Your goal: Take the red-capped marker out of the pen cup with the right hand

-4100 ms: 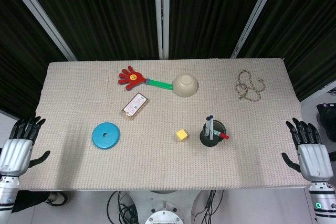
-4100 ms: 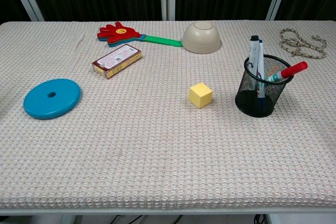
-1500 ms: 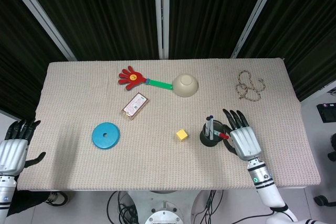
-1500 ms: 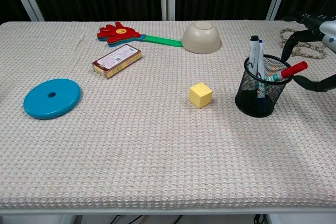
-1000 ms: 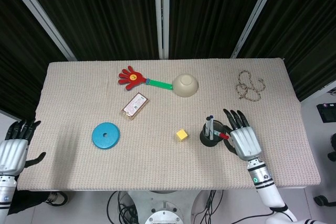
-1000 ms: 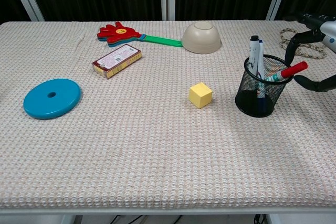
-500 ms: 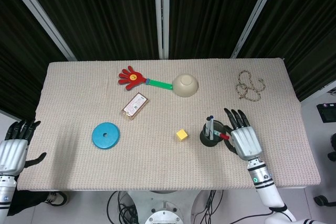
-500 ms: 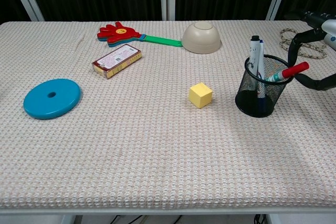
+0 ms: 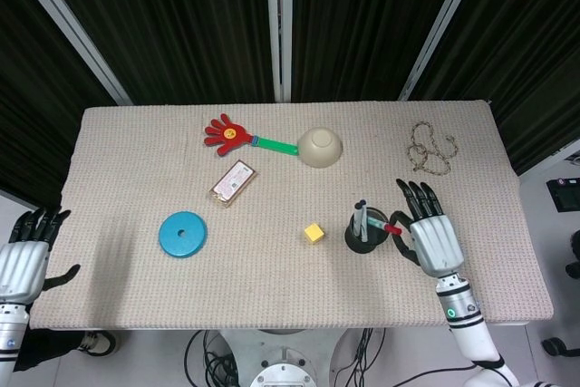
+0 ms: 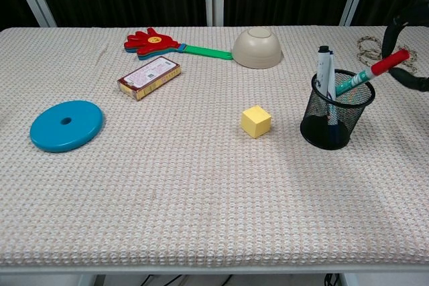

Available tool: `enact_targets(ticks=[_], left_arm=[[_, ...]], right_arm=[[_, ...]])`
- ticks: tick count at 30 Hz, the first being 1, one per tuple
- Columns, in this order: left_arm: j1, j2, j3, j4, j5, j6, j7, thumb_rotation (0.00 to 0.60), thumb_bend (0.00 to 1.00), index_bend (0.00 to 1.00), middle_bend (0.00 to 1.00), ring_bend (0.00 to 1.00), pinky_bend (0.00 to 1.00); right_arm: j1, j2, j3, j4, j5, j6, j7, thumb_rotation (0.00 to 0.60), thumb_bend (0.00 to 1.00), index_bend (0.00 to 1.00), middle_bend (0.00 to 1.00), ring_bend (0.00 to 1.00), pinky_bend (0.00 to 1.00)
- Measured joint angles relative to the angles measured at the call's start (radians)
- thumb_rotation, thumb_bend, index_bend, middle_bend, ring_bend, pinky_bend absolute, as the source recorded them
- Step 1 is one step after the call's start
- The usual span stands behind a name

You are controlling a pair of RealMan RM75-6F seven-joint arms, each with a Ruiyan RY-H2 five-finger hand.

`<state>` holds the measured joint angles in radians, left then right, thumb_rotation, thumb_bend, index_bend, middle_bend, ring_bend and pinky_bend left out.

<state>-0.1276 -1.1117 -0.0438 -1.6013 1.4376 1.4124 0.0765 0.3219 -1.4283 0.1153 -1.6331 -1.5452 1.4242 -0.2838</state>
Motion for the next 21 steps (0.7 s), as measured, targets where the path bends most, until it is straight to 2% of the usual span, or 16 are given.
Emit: enact_targets(ticks=[7, 11, 16, 21], left_arm=[[0.000, -0.004, -0.001, -0.004, -0.001, 0.001, 0.006, 0.600, 0.17, 0.12, 0.07, 0.00, 0.03], [-0.004, -0.005, -0.001, -0.006, 0.003, -0.003, 0.009, 0.600, 0.17, 0.12, 0.07, 0.00, 0.03], [-0.007, -0.004, -0.001, -0.007, 0.000, -0.010, 0.015, 0.600, 0.17, 0.12, 0.07, 0.00, 0.03], [-0.009, -0.009, 0.001, -0.003, -0.006, -0.019, 0.016, 0.600, 0.17, 0.12, 0.07, 0.00, 0.03]], right_arm=[[-0.031, 0.055, 0.039, -0.025, -0.049, 0.122, 0.060, 0.600, 0.32, 0.66, 0.07, 0.00, 0.00], [-0.041, 0.067, 0.067, 0.001, -0.040, 0.148, 0.072, 0.600, 0.33, 0.66, 0.07, 0.00, 0.00], [-0.043, 0.043, 0.079, 0.094, -0.007, 0.146, 0.065, 0.600, 0.33, 0.67, 0.08, 0.00, 0.00], [-0.040, -0.005, 0.063, 0.205, 0.049, 0.078, 0.072, 0.600, 0.33, 0.67, 0.07, 0.00, 0.00]])
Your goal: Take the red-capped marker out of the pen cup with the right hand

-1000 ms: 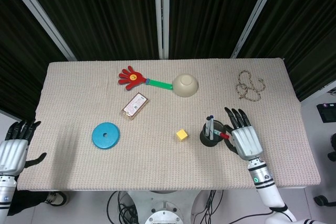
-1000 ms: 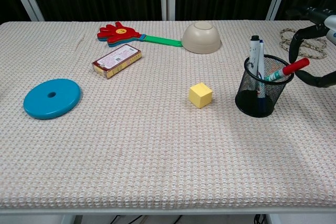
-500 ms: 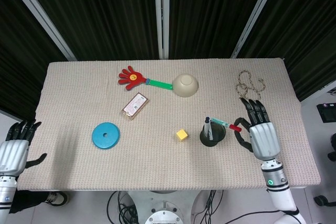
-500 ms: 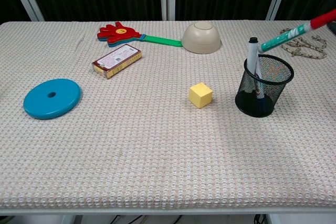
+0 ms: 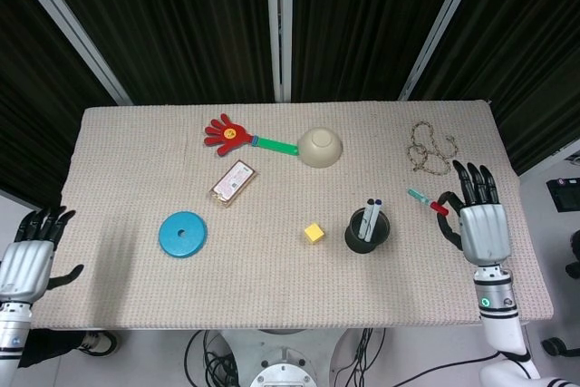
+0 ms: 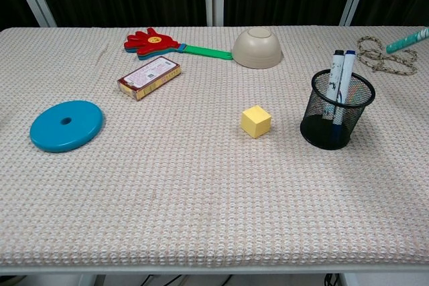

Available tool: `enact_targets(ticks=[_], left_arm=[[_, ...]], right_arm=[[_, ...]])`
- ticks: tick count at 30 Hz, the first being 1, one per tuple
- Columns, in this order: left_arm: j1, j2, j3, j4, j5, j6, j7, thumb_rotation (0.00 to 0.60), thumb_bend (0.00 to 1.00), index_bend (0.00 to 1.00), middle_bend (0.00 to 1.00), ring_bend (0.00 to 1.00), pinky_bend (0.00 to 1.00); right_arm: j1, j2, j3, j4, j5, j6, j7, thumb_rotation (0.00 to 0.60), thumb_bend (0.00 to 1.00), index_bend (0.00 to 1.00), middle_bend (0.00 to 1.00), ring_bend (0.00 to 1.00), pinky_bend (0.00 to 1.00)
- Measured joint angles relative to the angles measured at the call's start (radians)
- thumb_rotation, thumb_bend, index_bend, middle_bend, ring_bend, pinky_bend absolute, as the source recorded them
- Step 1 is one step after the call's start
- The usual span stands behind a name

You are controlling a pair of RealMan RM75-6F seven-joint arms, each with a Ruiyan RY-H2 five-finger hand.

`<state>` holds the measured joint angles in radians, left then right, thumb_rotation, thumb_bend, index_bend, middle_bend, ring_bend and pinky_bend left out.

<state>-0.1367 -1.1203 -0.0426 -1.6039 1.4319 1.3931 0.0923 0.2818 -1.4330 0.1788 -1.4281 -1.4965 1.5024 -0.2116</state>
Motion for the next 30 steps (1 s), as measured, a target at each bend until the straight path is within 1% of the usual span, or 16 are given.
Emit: enact_targets(ticks=[4, 5, 7, 11, 13, 14, 15, 16, 19, 23, 28, 30], left_arm=[[-0.002, -0.003, 0.003, 0.007, -0.011, -0.014, 0.001, 0.600, 0.17, 0.12, 0.07, 0.00, 0.03], [-0.002, -0.003, 0.003, 0.009, -0.014, -0.016, 0.003, 0.600, 0.17, 0.12, 0.07, 0.00, 0.03], [-0.003, -0.004, 0.003, 0.009, -0.015, -0.016, 0.005, 0.600, 0.17, 0.12, 0.07, 0.00, 0.03], [-0.005, -0.005, 0.005, 0.007, -0.013, -0.022, 0.011, 0.600, 0.17, 0.12, 0.07, 0.00, 0.03], [-0.006, -0.006, 0.007, 0.006, -0.013, -0.025, 0.014, 0.600, 0.17, 0.12, 0.07, 0.00, 0.03], [-0.007, -0.007, 0.007, 0.006, -0.014, -0.027, 0.016, 0.600, 0.17, 0.12, 0.07, 0.00, 0.03], [-0.007, -0.007, 0.008, 0.004, -0.015, -0.029, 0.018, 0.600, 0.17, 0.12, 0.07, 0.00, 0.03], [-0.008, -0.006, 0.008, 0.002, -0.015, -0.031, 0.019, 0.600, 0.17, 0.12, 0.07, 0.00, 0.03], [-0.010, -0.004, 0.008, -0.006, -0.014, -0.031, 0.028, 0.600, 0.17, 0.12, 0.07, 0.00, 0.03], [-0.010, 0.000, 0.007, -0.018, -0.006, -0.020, 0.036, 0.600, 0.17, 0.12, 0.07, 0.00, 0.03], [-0.009, 0.012, 0.007, -0.035, -0.002, -0.013, 0.047, 0.600, 0.17, 0.12, 0.07, 0.00, 0.03], [-0.009, 0.019, 0.004, -0.041, -0.001, -0.009, 0.052, 0.600, 0.17, 0.12, 0.07, 0.00, 0.03]], right_arm=[[0.003, -0.037, -0.022, 0.060, 0.029, -0.051, 0.016, 0.600, 0.33, 0.67, 0.07, 0.00, 0.00], [0.003, -0.041, -0.027, 0.067, 0.031, -0.058, 0.019, 0.600, 0.33, 0.65, 0.07, 0.00, 0.00], [0.002, -0.041, -0.036, 0.068, 0.037, -0.074, 0.023, 0.600, 0.31, 0.58, 0.06, 0.00, 0.00], [-0.002, -0.013, -0.060, 0.034, 0.048, -0.119, 0.042, 0.600, 0.23, 0.33, 0.02, 0.00, 0.00], [-0.006, 0.013, -0.074, 0.015, 0.052, -0.138, 0.047, 0.600, 0.19, 0.15, 0.00, 0.00, 0.00], [-0.008, 0.025, -0.080, 0.008, 0.052, -0.144, 0.049, 0.600, 0.17, 0.08, 0.00, 0.00, 0.00], [-0.010, 0.040, -0.086, -0.001, 0.051, -0.150, 0.057, 0.600, 0.16, 0.02, 0.00, 0.00, 0.00], [-0.012, 0.056, -0.091, -0.010, 0.049, -0.154, 0.069, 0.600, 0.14, 0.00, 0.00, 0.00, 0.00], [-0.020, 0.094, -0.101, -0.037, 0.042, -0.156, 0.092, 0.600, 0.10, 0.00, 0.00, 0.00, 0.00], [-0.042, 0.161, -0.115, -0.096, 0.032, -0.139, 0.090, 0.600, 0.10, 0.00, 0.00, 0.00, 0.00], [-0.090, 0.293, -0.138, -0.206, 0.029, -0.100, 0.079, 0.600, 0.10, 0.00, 0.00, 0.00, 0.00], [-0.120, 0.350, -0.145, -0.248, 0.026, -0.064, 0.083, 0.600, 0.10, 0.00, 0.00, 0.00, 0.00]])
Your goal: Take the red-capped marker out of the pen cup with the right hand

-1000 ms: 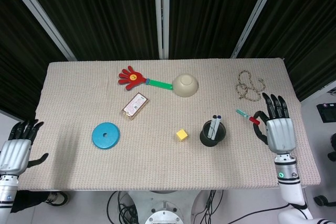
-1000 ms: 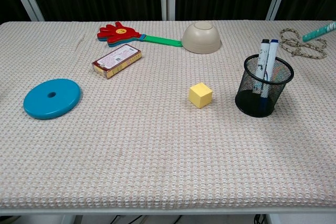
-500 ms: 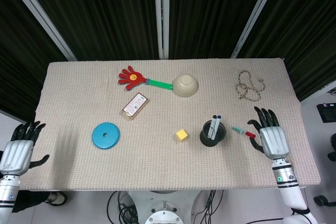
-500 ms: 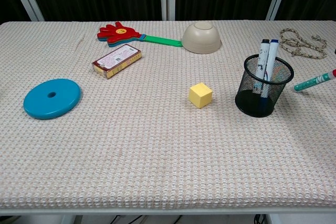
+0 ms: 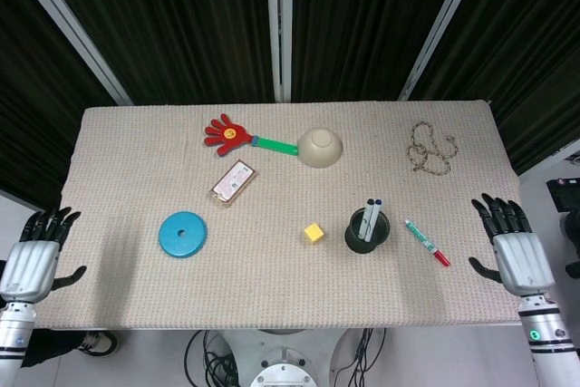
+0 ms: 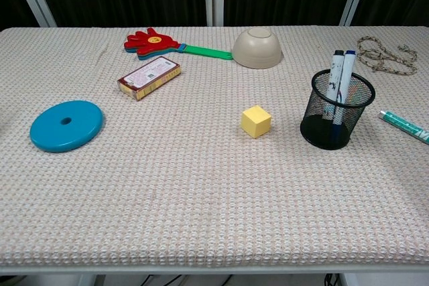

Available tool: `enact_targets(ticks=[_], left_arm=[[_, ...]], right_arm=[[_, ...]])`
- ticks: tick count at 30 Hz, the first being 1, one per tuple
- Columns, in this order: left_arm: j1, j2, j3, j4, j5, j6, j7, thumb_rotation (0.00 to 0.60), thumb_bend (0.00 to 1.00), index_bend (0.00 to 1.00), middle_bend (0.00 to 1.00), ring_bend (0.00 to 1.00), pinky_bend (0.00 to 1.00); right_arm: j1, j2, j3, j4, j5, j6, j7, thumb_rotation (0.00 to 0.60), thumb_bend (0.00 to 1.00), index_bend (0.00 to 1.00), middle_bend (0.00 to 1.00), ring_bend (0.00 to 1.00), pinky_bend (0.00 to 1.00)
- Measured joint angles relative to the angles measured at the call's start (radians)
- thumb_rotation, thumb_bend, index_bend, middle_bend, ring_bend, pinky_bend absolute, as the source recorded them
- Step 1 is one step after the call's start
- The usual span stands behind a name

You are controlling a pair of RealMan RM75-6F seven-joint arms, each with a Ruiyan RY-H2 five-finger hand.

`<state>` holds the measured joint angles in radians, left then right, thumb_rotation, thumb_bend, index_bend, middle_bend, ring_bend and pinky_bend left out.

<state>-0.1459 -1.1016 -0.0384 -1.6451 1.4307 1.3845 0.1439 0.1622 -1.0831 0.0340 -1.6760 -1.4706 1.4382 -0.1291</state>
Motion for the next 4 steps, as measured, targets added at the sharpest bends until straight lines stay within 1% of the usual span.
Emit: enact_targets(ticks=[4], left_arm=[[-0.001, 0.003, -0.005, -0.002, 0.008, 0.012, -0.001, 0.600, 0.17, 0.12, 0.07, 0.00, 0.03]], right_arm=[[-0.053, 0.047, 0.000, -0.029, 0.001, 0.084, 0.006, 0.600, 0.10, 0.00, 0.00, 0.00, 0.00]])
